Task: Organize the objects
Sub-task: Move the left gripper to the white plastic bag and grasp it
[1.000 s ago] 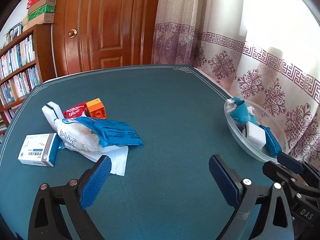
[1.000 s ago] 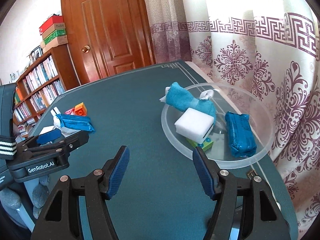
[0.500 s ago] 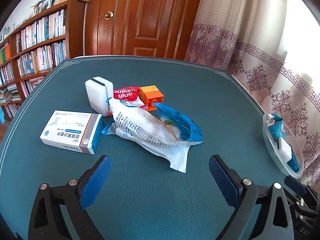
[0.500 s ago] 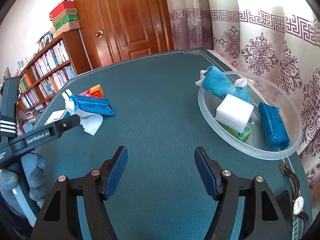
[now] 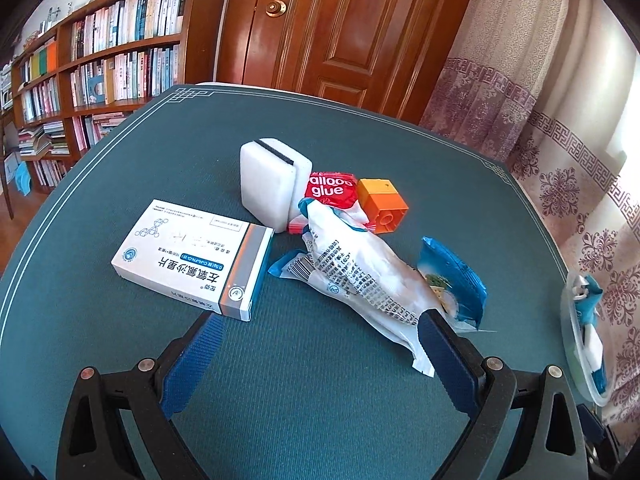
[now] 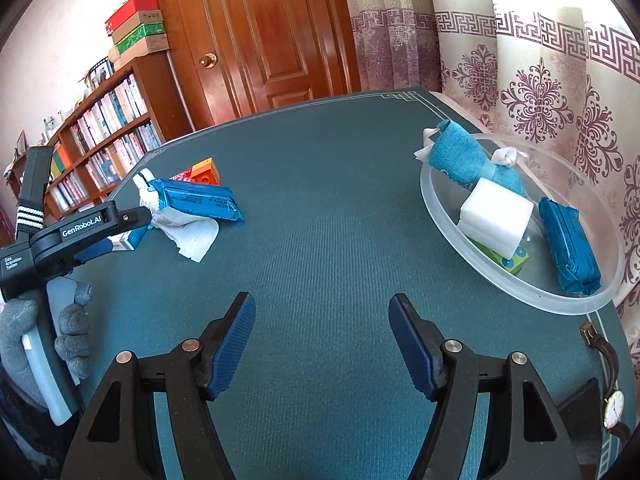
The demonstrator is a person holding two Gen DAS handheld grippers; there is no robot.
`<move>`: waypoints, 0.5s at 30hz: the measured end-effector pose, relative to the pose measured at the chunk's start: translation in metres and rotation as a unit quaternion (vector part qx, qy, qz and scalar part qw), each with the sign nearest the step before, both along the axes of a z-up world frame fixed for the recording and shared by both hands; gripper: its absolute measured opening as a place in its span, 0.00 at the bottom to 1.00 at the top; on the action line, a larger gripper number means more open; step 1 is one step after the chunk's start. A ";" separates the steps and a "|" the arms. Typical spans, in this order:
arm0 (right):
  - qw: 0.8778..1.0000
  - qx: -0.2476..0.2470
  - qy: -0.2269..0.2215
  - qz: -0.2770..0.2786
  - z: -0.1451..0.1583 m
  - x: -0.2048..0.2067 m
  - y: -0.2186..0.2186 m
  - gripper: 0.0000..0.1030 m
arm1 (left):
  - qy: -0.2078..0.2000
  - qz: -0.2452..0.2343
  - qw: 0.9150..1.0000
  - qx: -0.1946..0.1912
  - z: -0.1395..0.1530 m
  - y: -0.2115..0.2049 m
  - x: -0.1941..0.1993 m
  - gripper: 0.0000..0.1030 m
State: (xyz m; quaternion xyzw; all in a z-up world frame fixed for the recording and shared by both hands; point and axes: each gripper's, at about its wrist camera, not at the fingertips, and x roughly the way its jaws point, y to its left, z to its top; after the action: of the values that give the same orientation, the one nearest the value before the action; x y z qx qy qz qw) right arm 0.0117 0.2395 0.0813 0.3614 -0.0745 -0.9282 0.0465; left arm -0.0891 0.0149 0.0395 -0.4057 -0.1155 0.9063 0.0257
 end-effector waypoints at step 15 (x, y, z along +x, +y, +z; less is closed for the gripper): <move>1.000 -0.012 -0.002 0.006 -0.005 0.000 0.001 0.68 | -0.018 0.035 0.998 0.051 0.004 0.009 -0.027 0.97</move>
State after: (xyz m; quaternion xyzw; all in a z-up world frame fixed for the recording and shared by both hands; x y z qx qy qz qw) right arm 0.0116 0.2402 0.0763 0.3636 -0.0836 -0.9261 0.0563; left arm -0.1158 0.0243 0.0437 -0.4160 -0.1761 0.8921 0.0121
